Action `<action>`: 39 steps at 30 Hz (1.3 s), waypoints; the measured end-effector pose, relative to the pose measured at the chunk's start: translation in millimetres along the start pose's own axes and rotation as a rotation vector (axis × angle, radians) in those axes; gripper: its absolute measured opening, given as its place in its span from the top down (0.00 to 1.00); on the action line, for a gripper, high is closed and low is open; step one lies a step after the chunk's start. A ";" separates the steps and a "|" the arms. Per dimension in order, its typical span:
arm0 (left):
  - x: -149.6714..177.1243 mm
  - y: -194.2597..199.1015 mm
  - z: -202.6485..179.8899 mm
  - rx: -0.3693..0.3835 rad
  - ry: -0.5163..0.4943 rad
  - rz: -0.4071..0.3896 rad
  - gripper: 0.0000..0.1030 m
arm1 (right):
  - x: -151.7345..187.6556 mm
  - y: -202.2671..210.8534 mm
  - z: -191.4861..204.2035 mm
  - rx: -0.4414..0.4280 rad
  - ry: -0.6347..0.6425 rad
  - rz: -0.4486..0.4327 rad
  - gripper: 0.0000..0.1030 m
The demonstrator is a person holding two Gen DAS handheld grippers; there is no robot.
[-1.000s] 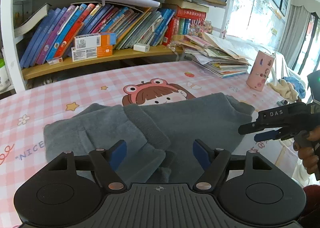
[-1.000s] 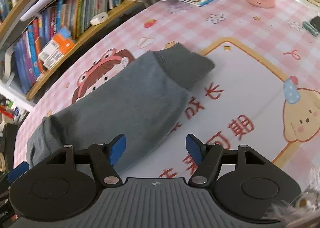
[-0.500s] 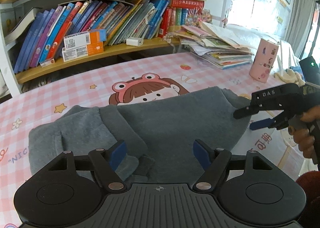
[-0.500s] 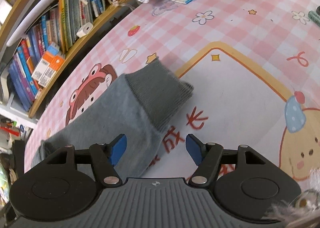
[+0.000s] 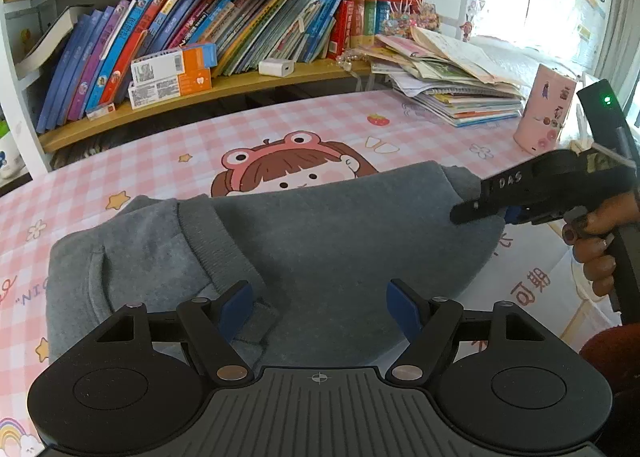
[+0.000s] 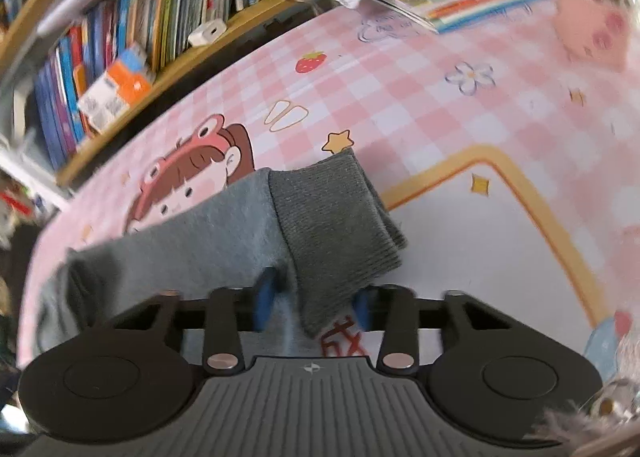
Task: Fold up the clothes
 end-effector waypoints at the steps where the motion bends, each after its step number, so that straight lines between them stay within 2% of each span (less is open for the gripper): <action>1: -0.4 0.0 -1.2 -0.003 0.002 -0.001 0.27 | -0.9 -0.6 -1.1 -0.011 0.001 0.004 0.79; 4: -1.3 0.3 -3.5 -0.012 0.011 -0.005 0.27 | -4.0 8.2 -1.4 -0.091 -0.005 -0.034 0.83; 7: -3.0 0.6 -3.3 -0.021 0.033 -0.013 0.27 | -7.2 29.8 10.0 -0.231 0.038 -0.120 0.84; 10: -4.0 0.8 -3.2 -0.027 0.050 -0.016 0.27 | -7.4 37.3 15.1 -0.289 0.061 -0.143 0.84; 15: -2.0 2.4 -3.8 -0.038 0.058 -0.018 0.27 | -9.0 14.2 -4.5 -0.237 -0.044 -0.057 0.83; 18: -0.8 3.9 -2.0 -0.048 0.070 -0.022 0.27 | -10.9 4.1 -13.7 -0.234 -0.097 -0.024 0.79; 23: 0.0 5.3 -0.3 -0.058 0.081 -0.024 0.26 | -10.8 -8.0 -14.6 -0.222 -0.101 0.009 0.68; 26: -0.3 5.4 -1.1 -0.061 0.078 -0.024 0.26 | -11.8 -14.4 -14.0 -0.211 -0.103 0.026 0.69; 29: -1.0 5.1 -1.5 -0.063 0.079 -0.027 0.26 | -12.4 -15.5 -18.0 -0.216 -0.120 0.029 0.80; 33: -2.6 4.8 -3.0 -0.058 0.076 -0.033 0.26 | -10.9 -11.1 -25.3 -0.230 -0.144 0.015 0.82; 39: -4.2 4.4 -9.2 -0.036 0.048 -0.047 0.26 | -12.0 6.4 -42.3 -0.182 -0.190 -0.063 0.82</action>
Point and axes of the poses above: each gripper's, at about its wrist camera, not at the fingertips, and y roughly against the way its jaws point, z to its left, x to its underside, the point moved 5 cm from there along -y, roughly the way its jaws point, and after that the axes turned 13 degrees about z, right-handed, at the moved point
